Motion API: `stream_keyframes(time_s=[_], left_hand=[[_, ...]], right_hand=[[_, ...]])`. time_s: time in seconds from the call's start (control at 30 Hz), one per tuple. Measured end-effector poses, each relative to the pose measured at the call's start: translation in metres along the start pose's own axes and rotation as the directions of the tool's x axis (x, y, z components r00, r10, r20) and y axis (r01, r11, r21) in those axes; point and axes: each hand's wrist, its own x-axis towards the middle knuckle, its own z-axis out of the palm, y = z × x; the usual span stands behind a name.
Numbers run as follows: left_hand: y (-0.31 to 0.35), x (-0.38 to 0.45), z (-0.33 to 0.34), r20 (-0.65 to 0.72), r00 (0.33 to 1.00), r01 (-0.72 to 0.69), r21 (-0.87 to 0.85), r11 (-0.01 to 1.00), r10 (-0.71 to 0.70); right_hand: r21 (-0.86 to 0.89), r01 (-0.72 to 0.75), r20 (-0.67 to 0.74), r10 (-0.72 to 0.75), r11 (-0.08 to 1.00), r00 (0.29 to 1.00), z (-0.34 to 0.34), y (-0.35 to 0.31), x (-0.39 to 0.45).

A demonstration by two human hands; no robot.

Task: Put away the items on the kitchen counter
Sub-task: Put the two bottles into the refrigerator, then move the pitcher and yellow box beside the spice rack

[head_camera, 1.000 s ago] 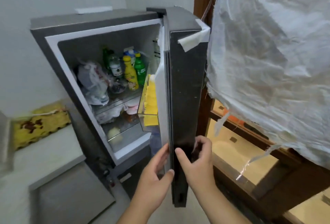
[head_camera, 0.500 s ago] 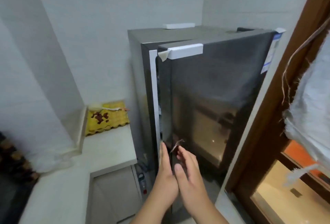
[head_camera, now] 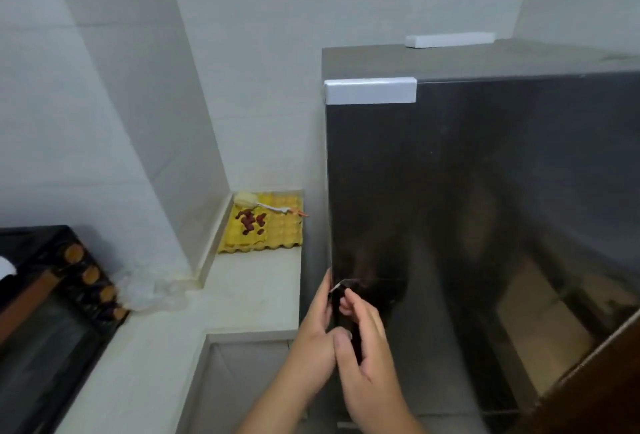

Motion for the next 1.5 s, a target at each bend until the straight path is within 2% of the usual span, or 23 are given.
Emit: stream_keyframes(time_s=[0.1, 0.37, 0.5, 0.63, 0.83, 0.93, 1.03, 1.1, 1.2, 1.37, 1.5], left_hand=[[-0.006, 0.003, -0.002, -0.003, 1.000, 0.015, 0.008, 1.000, -0.015], [-0.006, -0.002, -0.006, 0.013, 1.000, 0.017, 0.010, 1.000, -0.017], [-0.012, -0.013, -0.010, 0.032, 0.999, 0.016, -0.044, 0.999, -0.015], [-0.022, -0.028, -0.024, -0.023, 0.998, -0.069, -0.105, 0.992, 0.066], [-0.053, -0.054, -0.062, -0.219, 0.976, -0.035, -0.213, 0.976, -0.013], [-0.068, -0.081, -0.080, -0.343, 0.933, 0.025, -0.238, 0.971, -0.108], [-0.085, -0.117, -0.094, -0.447, 0.880, 0.077, -0.204, 0.976, -0.163], [-0.099, -0.146, -0.105, -0.502, 0.846, 0.082, -0.209, 0.974, -0.179], [-0.113, -0.183, -0.120, -0.582, 0.794, 0.059, -0.214, 0.975, -0.176], [-0.126, -0.250, -0.137, -0.617, 0.770, 0.027, -0.220, 0.975, -0.160], [-0.149, -0.319, -0.150, -0.681, 0.718, -0.018, -0.224, 0.974, -0.143]], right_hand=[[-0.032, 0.044, 0.045, -0.043, 0.999, 0.998, 0.006, 0.002, -0.004], [0.013, 0.085, 0.011, -0.085, 0.996, 0.996, 0.024, 0.010, -0.009], [0.046, 0.134, 0.004, -0.135, 0.990, 0.991, 0.032, 0.005, -0.010], [0.057, 0.177, 0.079, -0.181, 0.983, 0.980, 0.047, -0.008, -0.017], [0.130, 0.048, 0.269, -0.082, 0.990, 0.960, 0.087, -0.001, -0.029], [0.159, -0.095, 0.422, 0.020, 0.983, 0.906, 0.116, 0.007, -0.036], [0.147, -0.240, 0.589, 0.110, 0.960, 0.800, 0.143, 0.006, -0.048], [0.141, -0.243, 0.666, 0.090, 0.960, 0.740, 0.161, -0.004, -0.069], [0.161, -0.236, 0.709, 0.054, 0.958, 0.703, 0.178, -0.020, -0.102], [0.182, -0.188, 0.741, -0.009, 0.965, 0.672, 0.193, -0.045, -0.160], [0.182, -0.136, 0.788, -0.062, 0.974, 0.612, 0.210, -0.073, -0.220]])
